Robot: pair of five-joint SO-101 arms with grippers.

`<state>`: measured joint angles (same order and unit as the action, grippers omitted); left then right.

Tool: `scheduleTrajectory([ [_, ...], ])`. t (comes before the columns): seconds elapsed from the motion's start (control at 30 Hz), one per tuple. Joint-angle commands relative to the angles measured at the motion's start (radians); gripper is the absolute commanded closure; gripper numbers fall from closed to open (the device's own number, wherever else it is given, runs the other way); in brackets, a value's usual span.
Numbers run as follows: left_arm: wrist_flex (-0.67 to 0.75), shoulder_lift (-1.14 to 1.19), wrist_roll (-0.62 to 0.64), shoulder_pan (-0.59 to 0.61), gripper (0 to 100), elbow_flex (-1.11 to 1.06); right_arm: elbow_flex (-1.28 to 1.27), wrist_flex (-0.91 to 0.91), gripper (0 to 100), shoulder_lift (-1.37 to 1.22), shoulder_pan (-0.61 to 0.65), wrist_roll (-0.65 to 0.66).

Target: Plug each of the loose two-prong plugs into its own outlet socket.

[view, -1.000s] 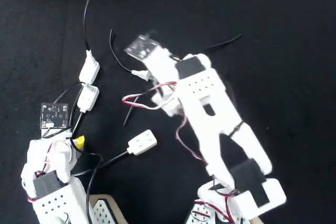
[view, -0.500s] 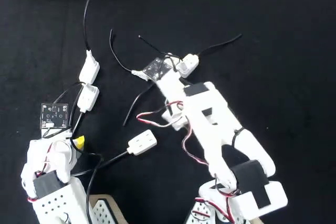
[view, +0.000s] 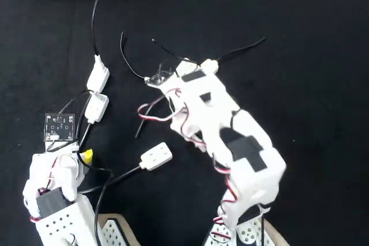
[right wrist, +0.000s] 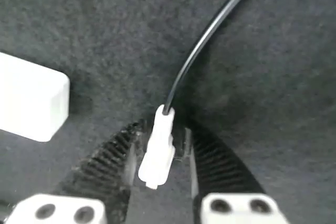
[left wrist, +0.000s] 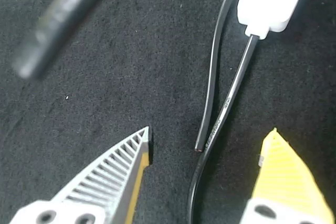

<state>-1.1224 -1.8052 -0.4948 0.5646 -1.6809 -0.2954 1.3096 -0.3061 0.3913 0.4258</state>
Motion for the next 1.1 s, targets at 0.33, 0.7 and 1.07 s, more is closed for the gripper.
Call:
scheduleTrajectory([
  [0.33, 0.005, -0.005, -0.006, -0.01, 67, -0.019, 0.472, 0.431, 90.3, -0.275, 0.003, -0.012],
  [0.7, 0.005, -0.005, -0.006, -0.008, 67, -0.019, 0.587, 0.436, 90.6, -0.386, -0.034, -0.009],
  [1.07, 0.005, -0.005, -0.006, -0.01, 67, -0.019, 0.587, 0.451, 90.6, -0.43, -0.04, -0.009],
])
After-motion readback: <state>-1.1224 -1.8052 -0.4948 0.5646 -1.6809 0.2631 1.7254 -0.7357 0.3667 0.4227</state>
